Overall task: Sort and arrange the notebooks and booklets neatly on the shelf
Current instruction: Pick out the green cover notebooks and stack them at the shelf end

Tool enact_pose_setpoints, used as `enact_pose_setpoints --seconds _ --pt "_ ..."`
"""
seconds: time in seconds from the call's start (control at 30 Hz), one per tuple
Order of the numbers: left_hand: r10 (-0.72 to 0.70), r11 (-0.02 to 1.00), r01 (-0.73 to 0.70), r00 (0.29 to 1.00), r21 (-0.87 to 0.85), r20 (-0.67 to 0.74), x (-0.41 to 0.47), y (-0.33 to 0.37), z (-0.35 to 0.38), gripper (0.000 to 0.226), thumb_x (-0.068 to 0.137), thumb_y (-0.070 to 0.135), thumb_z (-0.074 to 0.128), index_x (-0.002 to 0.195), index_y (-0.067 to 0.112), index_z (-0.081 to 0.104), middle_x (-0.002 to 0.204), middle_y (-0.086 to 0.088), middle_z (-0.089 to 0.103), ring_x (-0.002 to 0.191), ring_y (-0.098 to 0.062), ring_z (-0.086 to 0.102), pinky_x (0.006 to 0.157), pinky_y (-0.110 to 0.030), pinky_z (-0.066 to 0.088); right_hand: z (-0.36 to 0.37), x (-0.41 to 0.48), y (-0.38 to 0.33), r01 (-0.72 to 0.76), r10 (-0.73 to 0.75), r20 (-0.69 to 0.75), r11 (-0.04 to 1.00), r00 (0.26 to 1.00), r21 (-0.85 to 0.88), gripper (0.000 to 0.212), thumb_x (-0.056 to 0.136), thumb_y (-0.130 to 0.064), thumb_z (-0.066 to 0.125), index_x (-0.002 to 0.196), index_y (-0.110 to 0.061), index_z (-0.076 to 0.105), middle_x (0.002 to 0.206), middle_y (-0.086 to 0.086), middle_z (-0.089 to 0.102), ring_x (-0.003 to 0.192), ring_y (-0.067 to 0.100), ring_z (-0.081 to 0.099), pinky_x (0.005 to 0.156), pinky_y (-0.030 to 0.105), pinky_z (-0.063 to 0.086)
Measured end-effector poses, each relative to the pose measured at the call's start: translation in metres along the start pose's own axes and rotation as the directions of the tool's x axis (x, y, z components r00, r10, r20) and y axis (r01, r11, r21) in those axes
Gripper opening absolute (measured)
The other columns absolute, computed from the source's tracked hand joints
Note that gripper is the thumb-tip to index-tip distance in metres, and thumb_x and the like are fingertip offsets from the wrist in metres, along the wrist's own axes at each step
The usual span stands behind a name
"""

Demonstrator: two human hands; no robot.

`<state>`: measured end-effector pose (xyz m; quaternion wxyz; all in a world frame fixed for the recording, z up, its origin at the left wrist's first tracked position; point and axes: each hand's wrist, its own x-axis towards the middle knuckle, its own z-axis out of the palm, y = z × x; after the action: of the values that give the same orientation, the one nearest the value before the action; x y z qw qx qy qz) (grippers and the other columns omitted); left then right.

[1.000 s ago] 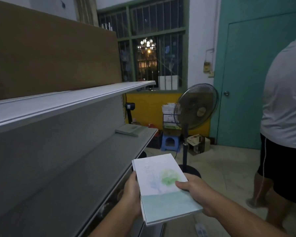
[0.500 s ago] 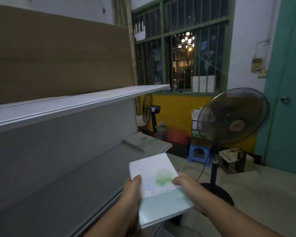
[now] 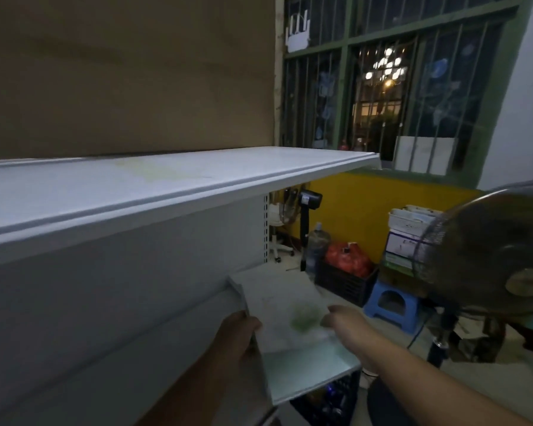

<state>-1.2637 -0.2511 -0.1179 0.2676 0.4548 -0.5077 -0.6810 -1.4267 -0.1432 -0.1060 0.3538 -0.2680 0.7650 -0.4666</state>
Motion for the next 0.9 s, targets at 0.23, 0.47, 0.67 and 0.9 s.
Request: enact_pose_setpoints --seconds 0.23,0.47,0.67,0.9 --pt "0.061 0.997 -0.056 0.991 0.043 -0.12 0.084 0.006 0.0 0.025 0.079 0.009 0.067 0.103 0.005 0.069 0.098 -0.018 0.07 0.09 -0.036 0.067 0.084 -0.056 0.054 0.002 0.088 -0.024 0.101 -0.103 -0.005 0.98 0.995 -0.173 0.014 0.086 -0.004 0.056 0.089 -0.012 0.067 0.078 -0.002 0.062 0.067 0.008 0.057 0.05 0.015 0.042" --pt "0.052 0.999 -0.054 0.977 -0.005 -0.208 0.111 -0.002 0.001 0.025 0.081 -0.002 0.067 0.105 -0.002 0.069 0.084 -0.008 0.07 0.09 -0.031 0.067 0.088 -0.051 0.053 0.01 0.15 -0.041 0.221 -0.192 0.11 0.819 0.975 -0.53 0.021 0.075 -0.012 0.056 0.086 -0.01 0.074 0.087 0.007 0.069 0.077 0.016 0.064 0.054 0.019 0.042" --pt "0.185 0.951 -0.106 0.948 0.291 -0.258 0.13 -0.01 0.017 0.036 0.088 0.025 0.063 0.12 0.009 0.063 0.111 -0.009 0.066 0.096 -0.025 0.062 0.087 -0.039 0.052 0.011 0.174 -0.043 0.286 -0.251 0.146 0.729 0.957 -0.622 0.027 0.085 -0.018 0.051 0.105 -0.014 0.069 0.102 0.005 0.067 0.09 0.019 0.062 0.08 0.029 0.05" --pt "0.351 0.763 -0.081 0.885 0.642 -0.305 0.123 -0.02 0.024 0.039 0.095 0.047 0.045 0.122 0.023 0.059 0.117 -0.002 0.063 0.106 -0.022 0.06 0.086 -0.028 0.046 0.014 0.167 -0.017 0.444 -0.44 0.136 0.739 0.888 -0.508 0.037 0.097 -0.014 0.042 0.133 -0.012 0.049 0.125 0.012 0.056 0.114 0.025 0.052 0.093 0.027 0.039"
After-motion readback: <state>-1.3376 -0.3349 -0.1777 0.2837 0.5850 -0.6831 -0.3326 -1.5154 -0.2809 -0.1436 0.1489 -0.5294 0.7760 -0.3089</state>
